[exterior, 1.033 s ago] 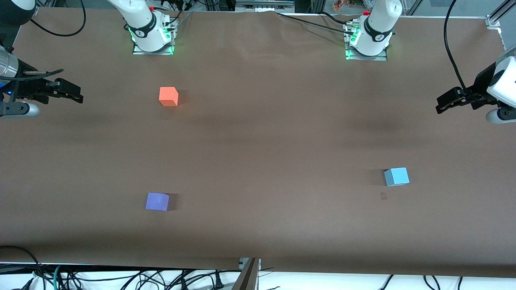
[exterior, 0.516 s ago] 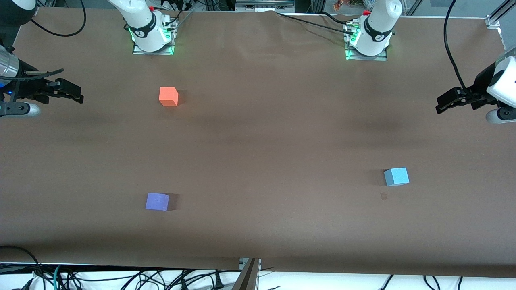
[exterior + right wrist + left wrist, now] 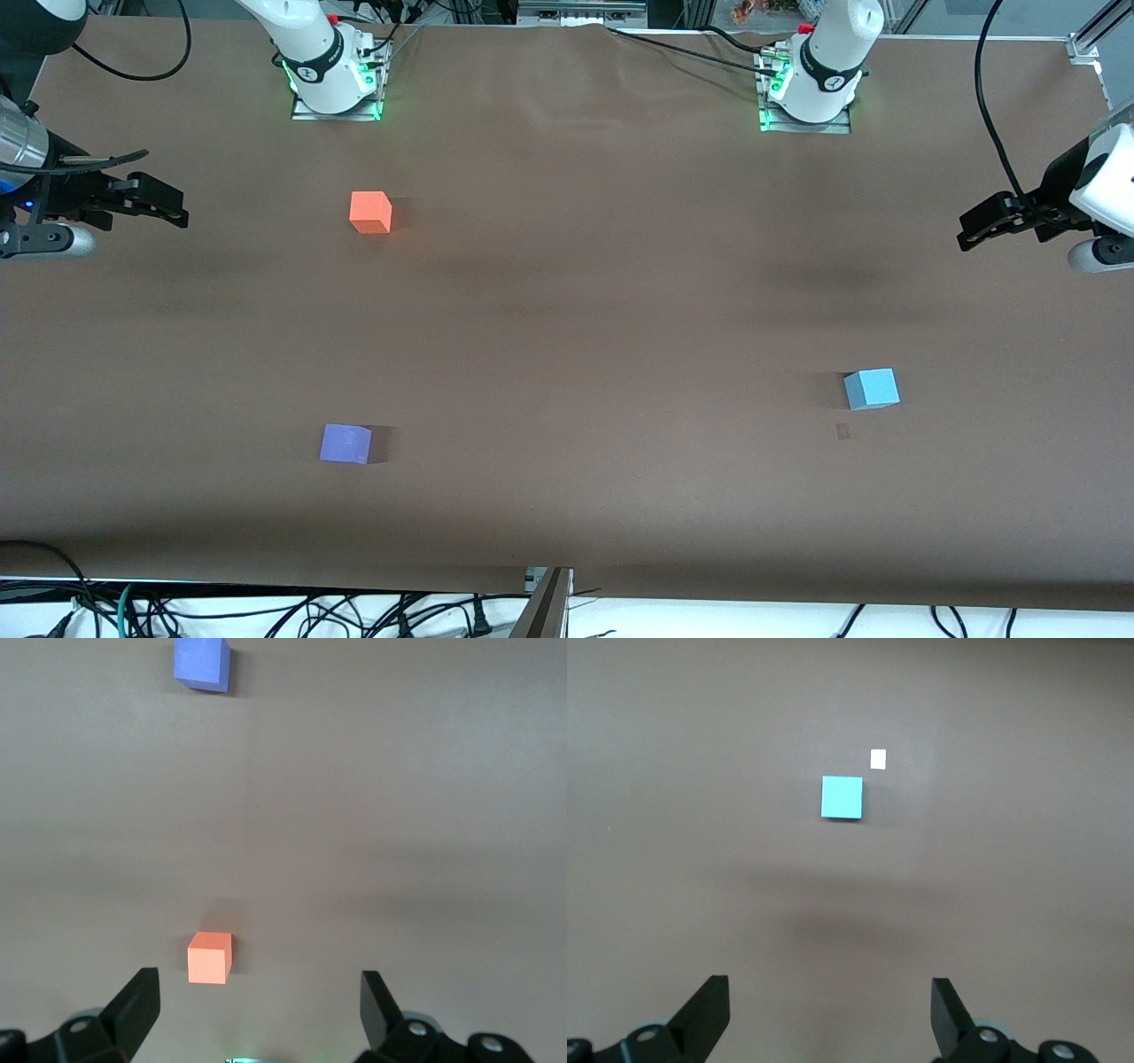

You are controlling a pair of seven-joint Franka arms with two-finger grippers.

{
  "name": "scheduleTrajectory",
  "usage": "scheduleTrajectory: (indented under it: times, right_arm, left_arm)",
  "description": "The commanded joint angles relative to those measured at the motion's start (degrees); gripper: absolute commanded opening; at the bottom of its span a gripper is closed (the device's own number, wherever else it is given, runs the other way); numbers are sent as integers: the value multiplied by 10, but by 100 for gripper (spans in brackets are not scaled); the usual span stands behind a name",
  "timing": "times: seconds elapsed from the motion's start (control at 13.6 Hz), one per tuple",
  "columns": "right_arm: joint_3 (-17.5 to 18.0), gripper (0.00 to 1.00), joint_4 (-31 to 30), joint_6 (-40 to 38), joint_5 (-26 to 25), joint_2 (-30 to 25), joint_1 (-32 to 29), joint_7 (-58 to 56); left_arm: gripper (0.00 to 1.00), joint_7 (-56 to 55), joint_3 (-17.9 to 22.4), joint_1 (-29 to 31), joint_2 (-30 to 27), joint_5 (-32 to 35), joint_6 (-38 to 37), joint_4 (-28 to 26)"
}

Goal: Place blue block between orange and purple blocks

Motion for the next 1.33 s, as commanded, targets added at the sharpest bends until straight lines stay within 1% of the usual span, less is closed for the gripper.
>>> scheduleTrajectory:
  times: [0.0, 0.07, 0.15, 0.3, 0.37, 0.52, 0.59, 0.66, 0.74, 0.81, 0.89, 0.96, 1.03, 1.11, 1.25]
  right_arm:
    - [-2, 100, 15, -4, 4, 7, 2, -6]
    - [-2, 100, 16, -4, 4, 7, 2, -6]
    - [-2, 100, 16, -4, 4, 7, 2, -6]
    - [-1, 100, 16, 1, 3, 7, 4, -2]
    - [-2, 100, 15, 1, 4, 7, 3, -3]
    - [-3, 100, 15, 1, 4, 7, 1, -4]
    - [-3, 100, 15, 1, 4, 7, 0, -4]
    - [-3, 100, 15, 1, 4, 7, 1, -2]
    - [-3, 100, 15, 1, 4, 6, 1, 0]
    - [-3, 100, 15, 1, 4, 6, 1, 0]
    - [-3, 100, 15, 1, 3, 6, 1, 0]
    - [-5, 100, 15, 1, 3, 6, 1, 0]
    - [-5, 100, 15, 1, 3, 6, 1, 0]
    - [-5, 100, 15, 1, 4, 6, 0, 0]
    - [-5, 100, 15, 4, 4, 7, 0, 0]
  left_arm:
    - [100, 3, 2, -2, 39, -4, 16, 16]
    - [100, 3, 2, -2, 45, -3, 16, 7]
    - [100, 1, 1, -2, 67, 1, 5, 16]
    - [100, 3, 2, -2, 73, 27, -3, 23]
    - [100, 11, 3, 7, 74, 30, 4, 19]
    - [100, 27, 6, 12, 116, 24, 1, 22]
    - [100, 35, 6, 19, 124, 20, 5, 16]
    - [100, 34, 6, 21, 147, 5, 31, 0]
    - [100, 35, 6, 35, 152, -13, 89, -42]
    - [100, 36, 3, 50, 151, -18, 162, -95]
    - [100, 36, 3, 51, 151, -18, 228, -138]
    - [100, 36, 3, 49, 157, -18, 280, -166]
    - [100, 36, 3, 49, 172, -18, 312, -179]
    - [100, 35, 3, 50, 196, -19, 330, -174]
    - [100, 53, 3, 52, 220, -66, 337, -163]
